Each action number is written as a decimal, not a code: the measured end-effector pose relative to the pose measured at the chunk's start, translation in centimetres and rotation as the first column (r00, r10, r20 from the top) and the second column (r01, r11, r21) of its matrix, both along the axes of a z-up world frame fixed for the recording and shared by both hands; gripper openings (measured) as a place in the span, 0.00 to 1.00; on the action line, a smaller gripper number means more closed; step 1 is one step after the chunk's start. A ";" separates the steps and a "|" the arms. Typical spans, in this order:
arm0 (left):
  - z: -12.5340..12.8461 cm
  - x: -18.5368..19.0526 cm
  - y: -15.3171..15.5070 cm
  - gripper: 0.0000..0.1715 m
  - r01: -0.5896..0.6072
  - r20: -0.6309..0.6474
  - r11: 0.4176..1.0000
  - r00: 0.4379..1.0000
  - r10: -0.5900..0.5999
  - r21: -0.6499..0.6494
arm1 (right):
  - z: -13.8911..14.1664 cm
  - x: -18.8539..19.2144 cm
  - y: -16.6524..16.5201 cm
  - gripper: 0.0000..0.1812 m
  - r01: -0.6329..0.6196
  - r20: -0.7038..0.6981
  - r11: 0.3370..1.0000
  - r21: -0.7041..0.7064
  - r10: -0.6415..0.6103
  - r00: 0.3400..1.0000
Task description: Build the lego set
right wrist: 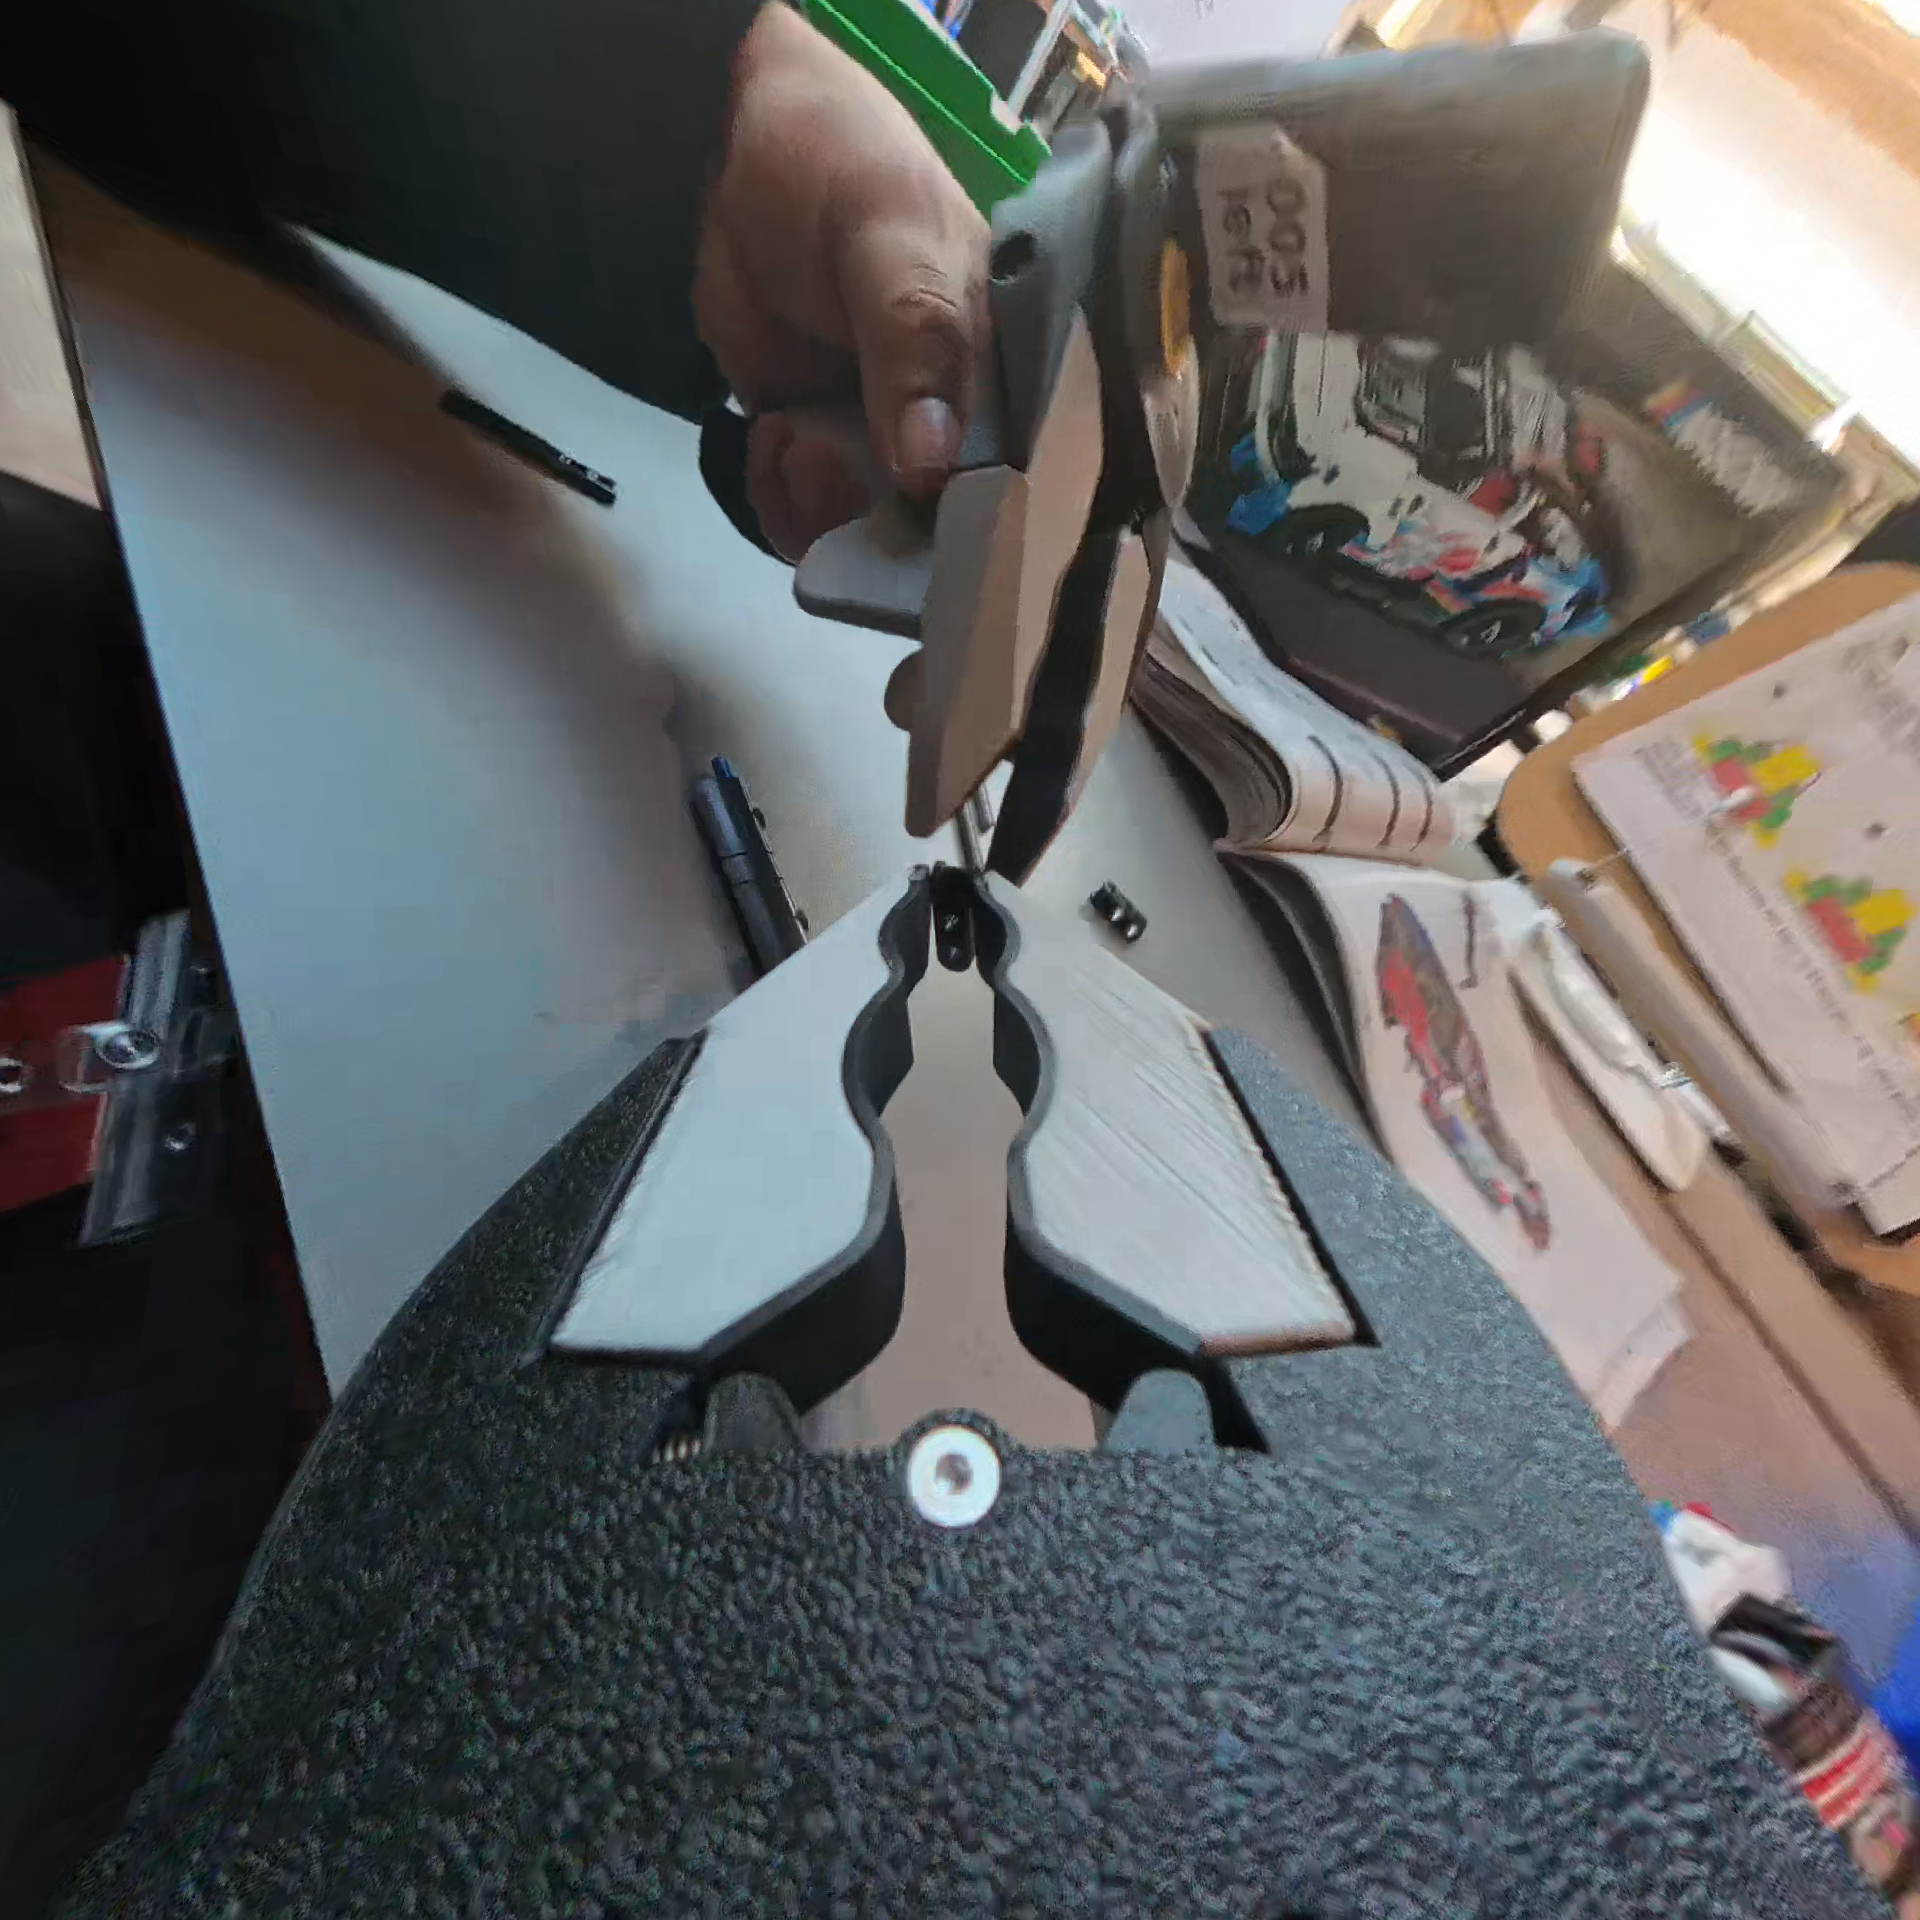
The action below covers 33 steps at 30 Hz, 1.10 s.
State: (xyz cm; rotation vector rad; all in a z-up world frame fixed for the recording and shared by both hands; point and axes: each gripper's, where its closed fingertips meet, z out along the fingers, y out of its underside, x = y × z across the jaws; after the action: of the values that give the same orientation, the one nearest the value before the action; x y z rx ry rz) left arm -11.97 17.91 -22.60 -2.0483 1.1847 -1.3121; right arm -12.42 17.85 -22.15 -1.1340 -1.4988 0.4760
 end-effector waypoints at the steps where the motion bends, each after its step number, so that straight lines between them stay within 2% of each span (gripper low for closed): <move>1: -0.2 -0.3 0.5 0.17 -0.018 -0.032 0.999 0.999 0.019 0.028 | 0.0 0.3 0.6 0.03 0.015 -0.016 0.997 -0.079 -0.016 1.000; 4: -1.1 -1.0 1.5 0.21 -0.047 -0.141 0.992 0.988 0.062 0.113 | 0.7 1.3 2.4 0.04 0.046 -0.074 0.947 -0.319 -0.074 0.995; 7: -2.4 -0.6 0.7 0.21 0.002 -0.251 0.986 0.967 0.041 0.167 | 1.4 2.4 3.4 0.04 0.018 -0.143 0.838 -0.545 -0.114 0.983; 11: -5.3 -0.7 0.1 0.20 0.110 -0.466 0.950 0.884 0.041 0.291 | 2.0 3.5 4.2 0.03 -0.038 -0.210 0.736 -0.676 -0.143 0.967; 13: -5.9 -0.5 -0.5 0.21 0.146 -0.507 0.947 0.862 0.021 0.288 | 1.8 3.6 4.1 0.03 -0.041 -0.200 0.721 -0.692 -0.136 0.970; 17: -6.0 -0.5 -0.2 0.20 0.135 -0.526 0.939 0.849 0.054 0.315 | 1.3 3.4 3.4 0.03 -0.036 -0.161 0.745 -0.667 -0.096 0.982; 26: -6.1 -0.3 -0.8 0.08 0.136 -0.539 0.929 0.839 0.077 0.345 | -1.0 3.5 1.7 0.03 -0.005 -0.010 0.730 -0.683 -0.002 1.000; 33: -6.1 -0.2 -1.0 0.07 0.156 -0.554 0.928 0.830 0.062 0.339 | -3.0 3.0 0.4 0.04 0.042 0.127 0.780 -0.624 0.048 0.991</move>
State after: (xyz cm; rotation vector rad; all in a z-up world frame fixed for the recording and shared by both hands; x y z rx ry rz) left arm -12.17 16.87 -28.70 -2.1709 1.5922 -0.4304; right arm -9.45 18.22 -25.14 -1.7116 -1.4966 0.9683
